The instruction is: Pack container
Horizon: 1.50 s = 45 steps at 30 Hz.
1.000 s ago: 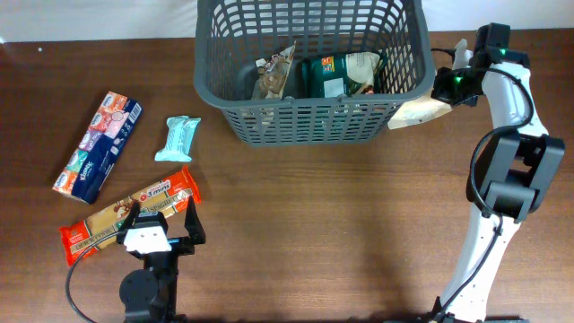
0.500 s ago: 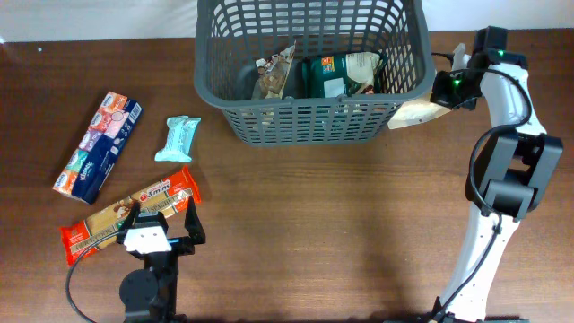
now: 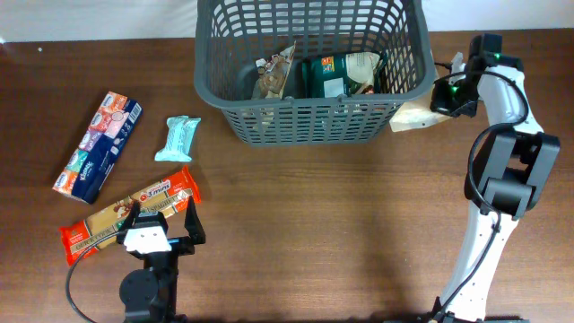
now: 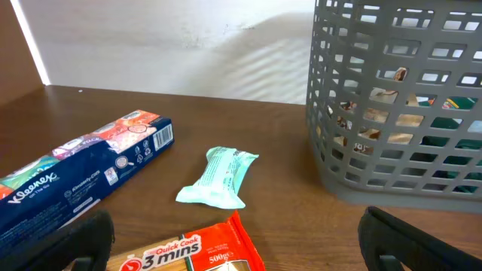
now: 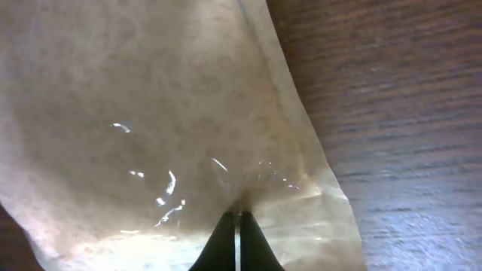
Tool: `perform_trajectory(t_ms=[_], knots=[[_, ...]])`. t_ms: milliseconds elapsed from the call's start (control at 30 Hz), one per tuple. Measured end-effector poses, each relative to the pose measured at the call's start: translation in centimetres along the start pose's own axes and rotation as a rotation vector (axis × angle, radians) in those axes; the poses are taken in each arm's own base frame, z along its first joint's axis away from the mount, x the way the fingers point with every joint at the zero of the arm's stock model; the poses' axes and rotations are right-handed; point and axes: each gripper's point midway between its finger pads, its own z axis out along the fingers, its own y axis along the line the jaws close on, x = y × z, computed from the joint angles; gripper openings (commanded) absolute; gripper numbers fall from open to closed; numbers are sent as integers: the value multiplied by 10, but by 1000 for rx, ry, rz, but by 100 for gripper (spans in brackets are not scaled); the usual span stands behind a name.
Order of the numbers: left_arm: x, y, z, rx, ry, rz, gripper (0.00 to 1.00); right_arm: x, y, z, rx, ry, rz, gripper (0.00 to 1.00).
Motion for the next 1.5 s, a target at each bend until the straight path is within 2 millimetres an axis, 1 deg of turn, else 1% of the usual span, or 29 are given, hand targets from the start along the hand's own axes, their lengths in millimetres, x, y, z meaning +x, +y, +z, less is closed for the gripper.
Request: perform_trajectory(t_ms=[200, 433, 700, 867, 967, 1167, 1267, 1300, 1367, 1433, 1467, 1500], knots=[[0, 0, 0, 0, 0, 0, 99, 7, -14, -1, 8, 21, 30, 4], [0, 0, 0, 0, 0, 0, 99, 20, -47, -10, 16, 45, 103, 4], [0, 0, 0, 0, 0, 0, 99, 38, -91, -23, 29, 78, 207, 4], [0, 0, 0, 0, 0, 0, 99, 45, -113, -28, 38, 86, 256, 4], [0, 0, 0, 0, 0, 0, 99, 47, -119, -29, 43, 87, 268, 4], [0, 0, 0, 0, 0, 0, 99, 47, -120, -30, 50, 84, 267, 4], [0, 0, 0, 0, 0, 0, 99, 45, -120, -31, 50, 78, 266, 5], [0, 0, 0, 0, 0, 0, 99, 44, -120, -32, 51, 75, 266, 9], [0, 0, 0, 0, 0, 0, 99, 40, -120, -35, 50, 63, 263, 23], [0, 0, 0, 0, 0, 0, 99, 32, -118, -42, 37, 39, 270, 37], [0, 0, 0, 0, 0, 0, 99, 25, -116, -47, 26, 18, 264, 48], [0, 0, 0, 0, 0, 0, 99, 19, -115, -52, 17, 0, 261, 62]])
